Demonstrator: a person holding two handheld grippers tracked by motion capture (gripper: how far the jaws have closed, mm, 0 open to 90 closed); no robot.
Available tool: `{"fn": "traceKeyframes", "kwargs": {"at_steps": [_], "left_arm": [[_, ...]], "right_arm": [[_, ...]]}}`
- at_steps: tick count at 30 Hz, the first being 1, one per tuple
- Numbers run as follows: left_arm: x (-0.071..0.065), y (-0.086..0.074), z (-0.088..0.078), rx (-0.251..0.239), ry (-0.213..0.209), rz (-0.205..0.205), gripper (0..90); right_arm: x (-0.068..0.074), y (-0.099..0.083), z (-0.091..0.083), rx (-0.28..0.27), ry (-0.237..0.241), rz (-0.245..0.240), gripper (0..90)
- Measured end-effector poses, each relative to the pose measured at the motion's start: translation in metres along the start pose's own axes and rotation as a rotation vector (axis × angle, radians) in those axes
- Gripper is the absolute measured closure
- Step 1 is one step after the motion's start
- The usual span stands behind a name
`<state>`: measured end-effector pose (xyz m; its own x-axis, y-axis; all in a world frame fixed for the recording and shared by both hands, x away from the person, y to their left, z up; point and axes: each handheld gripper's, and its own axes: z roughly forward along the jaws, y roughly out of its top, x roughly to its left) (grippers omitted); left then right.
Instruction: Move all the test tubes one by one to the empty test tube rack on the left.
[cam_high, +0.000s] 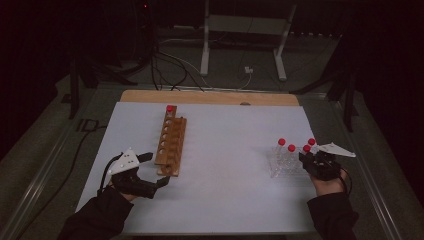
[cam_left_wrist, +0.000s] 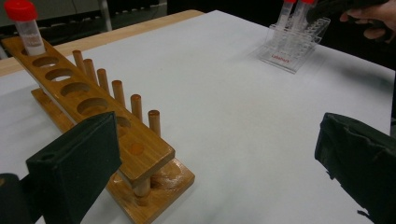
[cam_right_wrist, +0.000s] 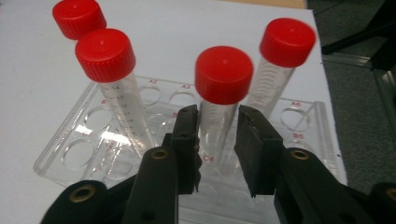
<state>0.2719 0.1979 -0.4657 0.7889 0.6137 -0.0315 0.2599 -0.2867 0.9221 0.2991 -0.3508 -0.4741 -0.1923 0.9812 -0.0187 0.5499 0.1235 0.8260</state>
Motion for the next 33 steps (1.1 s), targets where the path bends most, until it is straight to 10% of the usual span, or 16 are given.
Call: {"fn": "traceKeyframes", "kwargs": {"at_steps": [13, 33], "left_arm": [[0.001, 0.000, 0.000, 0.004, -0.006, -0.007, 1.0], [0.000, 0.001, 0.001, 0.013, -0.015, -0.007, 1.0]], "right_arm": [[0.002, 0.002, 0.001, -0.003, -0.001, -0.009, 74.4], [0.011, 0.023, -0.046, -0.131, -0.008, -0.060, 74.4]]}}
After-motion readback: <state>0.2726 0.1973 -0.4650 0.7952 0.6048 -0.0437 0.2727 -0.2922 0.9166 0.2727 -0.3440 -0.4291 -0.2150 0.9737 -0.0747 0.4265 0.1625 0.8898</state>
